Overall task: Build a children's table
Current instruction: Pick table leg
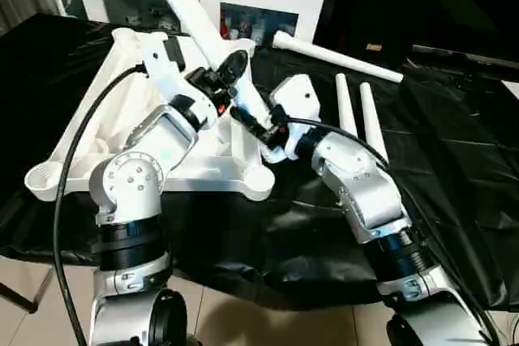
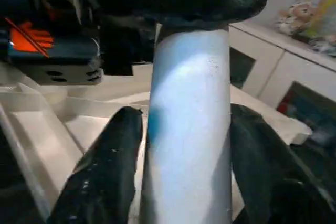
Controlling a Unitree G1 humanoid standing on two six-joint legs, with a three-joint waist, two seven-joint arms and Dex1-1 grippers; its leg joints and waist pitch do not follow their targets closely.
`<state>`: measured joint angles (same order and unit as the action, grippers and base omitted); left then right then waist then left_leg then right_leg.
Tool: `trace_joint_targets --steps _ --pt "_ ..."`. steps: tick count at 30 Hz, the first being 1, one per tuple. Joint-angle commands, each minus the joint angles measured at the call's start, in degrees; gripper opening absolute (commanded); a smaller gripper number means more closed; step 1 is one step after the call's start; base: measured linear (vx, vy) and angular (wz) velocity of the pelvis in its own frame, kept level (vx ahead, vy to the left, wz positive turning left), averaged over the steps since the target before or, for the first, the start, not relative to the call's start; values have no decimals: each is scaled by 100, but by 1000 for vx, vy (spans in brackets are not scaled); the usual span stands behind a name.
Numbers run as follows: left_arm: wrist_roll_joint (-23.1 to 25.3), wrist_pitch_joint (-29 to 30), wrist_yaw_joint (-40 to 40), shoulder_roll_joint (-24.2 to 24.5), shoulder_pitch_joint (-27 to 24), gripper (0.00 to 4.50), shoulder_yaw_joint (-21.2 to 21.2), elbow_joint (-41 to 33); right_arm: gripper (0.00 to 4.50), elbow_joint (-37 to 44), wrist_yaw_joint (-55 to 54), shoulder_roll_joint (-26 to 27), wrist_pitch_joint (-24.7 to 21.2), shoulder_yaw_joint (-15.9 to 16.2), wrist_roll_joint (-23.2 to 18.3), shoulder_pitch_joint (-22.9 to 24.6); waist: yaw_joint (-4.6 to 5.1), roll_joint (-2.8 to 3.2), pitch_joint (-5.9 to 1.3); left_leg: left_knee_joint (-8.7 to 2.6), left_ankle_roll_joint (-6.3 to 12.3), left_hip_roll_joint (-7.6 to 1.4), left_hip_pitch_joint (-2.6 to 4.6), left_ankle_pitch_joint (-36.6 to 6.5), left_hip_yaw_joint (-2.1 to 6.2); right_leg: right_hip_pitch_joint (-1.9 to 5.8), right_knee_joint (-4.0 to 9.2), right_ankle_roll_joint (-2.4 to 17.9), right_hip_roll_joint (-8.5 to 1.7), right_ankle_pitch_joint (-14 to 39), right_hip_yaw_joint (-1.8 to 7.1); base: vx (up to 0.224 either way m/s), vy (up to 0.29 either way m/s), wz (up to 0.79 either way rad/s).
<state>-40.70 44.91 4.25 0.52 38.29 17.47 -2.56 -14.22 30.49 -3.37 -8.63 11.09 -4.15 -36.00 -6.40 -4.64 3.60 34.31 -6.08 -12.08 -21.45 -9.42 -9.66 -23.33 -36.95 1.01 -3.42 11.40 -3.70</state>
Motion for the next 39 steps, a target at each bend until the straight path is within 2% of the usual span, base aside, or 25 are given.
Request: trace_joint_targets --steps 1,3,4,5,6,7,8,9,13,15,18,19,21,26,27,28,29,30,32,39 --pt "25 18 151 75 4 186 -210 -101 288 213 285 -11 -175 -54 -275 -11 9 109 -414 -376 -76 -70 70 -1039 15 334 435 640 -342 471 277 0 0 0" --pt "52 11 209 123 -5 186 -245 -108 306 245 337 -17 -249 -95 -361 -12 6 106 -420 -377 -53 -72 71 -1026 20 344 425 652 -346 437 277 0 0 0" --pt "98 6 333 252 -19 186 -305 -126 320 320 490 -64 -583 -227 -626 -34 11 110 -418 -379 -49 -74 72 -1002 20 340 421 675 -339 383 276 0 0 0" --pt "104 6 352 273 -20 186 -313 -128 330 331 515 -75 -634 -247 -665 -39 4 103 -421 -378 -30 -71 77 -985 19 346 417 679 -335 358 278 0 0 0" --pt "116 30 490 418 -21 186 -343 -146 333 396 755 -198 -903 -353 -909 -63 -1 111 -422 -378 -36 -78 75 -971 22 347 412 691 -347 342 279 0 0 0" --pt "87 127 805 723 -22 186 -401 -189 333 463 1172 -441 -1401 -614 -1397 -132 -3 97 -422 -378 4 -65 88 -985 23 364 415 671 -329 364 271 0 0 0" --pt "67 168 912 820 -26 186 -420 -208 333 467 1283 -514 -1527 -703 -1537 -157 -11 105 -429 -375 35 -68 103 -1003 27 361 402 665 -325 373 272 0 0 0" --pt "60 192 979 873 -25 186 -440 -211 333 448 1320 -544 -1582 -750 -1601 -178 -17 117 -418 -382 17 -81 86 -988 26 350 409 677 -338 376 276 0 0 0" --pt "30 301 1849 1487 -35 186 -728 -244 333 233 1905 -942 -2134 -1004 -2060 -330 -24 109 -425 -371 -31 -72 78 -858 12 361 405 816 -356 425 270 0 0 0" --pt "-99 339 2377 1778 18 186 -833 -270 333 78 2252 -1127 -2594 -1031 -2289 -410 -27 118 -426 -372 -36 -78 84 -811 7 350 399 878 -358 409 271 0 0 0" --pt "-211 374 2646 1896 87 186 -890 -322 333 -3 2453 -1230 -2747 -940 -2325 -454 -27 106 -425 -370 -81 -79 72 -830 1 362 396 1001 -374 398 268 0 0 0" --pt "-420 455 2941 1959 148 186 -930 -440 333 -70 2638 -1306 -2858 -830 -2346 -506 -32 69 -426 -369 -93 -79 75 -823 -5 363 401 1010 -376 435 265 0 0 0" --pt "-595 516 3209 1970 215 186 -978 -517 333 -122 2855 -1335 -3070 -768 -2477 -588 -40 77 -422 -370 -98 -87 73 -815 -6 360 396 1035 -381 472 269 0 0 0" --pt "-520 447 3466 1984 324 186 -1160 -402 333 -172 3192 -1332 -3404 -699 -2717 -727 -50 25 -416 -366 -62 -87 72 -780 -11 355 414 980 -397 690 266 0 0 0" --pt "-508 438 3487 1988 331 186 -1175 -392 333 -179 3215 -1331 -3411 -682 -2709 -735 -53 31 -415 -364 -71 -86 69 -769 -9 354 409 974 -399 717 265 0 0 0" --pt "-450 394 3574 1993 372 186 -1244 -341 333 -227 3365 -1320 -3429 -552 -2642 -775 -55 -9 -411 -366 -73 -87 62 -754 -16 351 421 944 -397 758 267 0 0 0" --pt "-449 393 3575 1993 373 186 -1246 -340 333 -228 3369 -1319 -3429 -549 -2640 -775 -64 16 -412 -370 -93 -93 60 -737 -9 353 415 916 -406 769 269 0 0 0" --pt "-452 391 3580 1994 376 186 -1250 -342 333 -233 3392 -1321 -3413 -517 -2618 -776 -64 16 -412 -370 -93 -93 60 -737 -9 353 415 916 -406 769 269 0 0 0" --pt "-482 403 3618 2010 368 186 -1248 -377 333 -235 3446 -1320 -3411 -450 -2595 -783 -60 -6 -418 -367 -133 -91 51 -697 -8 360 405 879 -405 724 267 0 0 0" --pt "-422 360 3949 2178 241 186 -1444 -515 333 -298 3463 -1301 -3347 -329 -2525 -810 -69 -11 -418 -377 -173 -96 69 -731 -4 346 405 866 -402 725 264 0 0 0"
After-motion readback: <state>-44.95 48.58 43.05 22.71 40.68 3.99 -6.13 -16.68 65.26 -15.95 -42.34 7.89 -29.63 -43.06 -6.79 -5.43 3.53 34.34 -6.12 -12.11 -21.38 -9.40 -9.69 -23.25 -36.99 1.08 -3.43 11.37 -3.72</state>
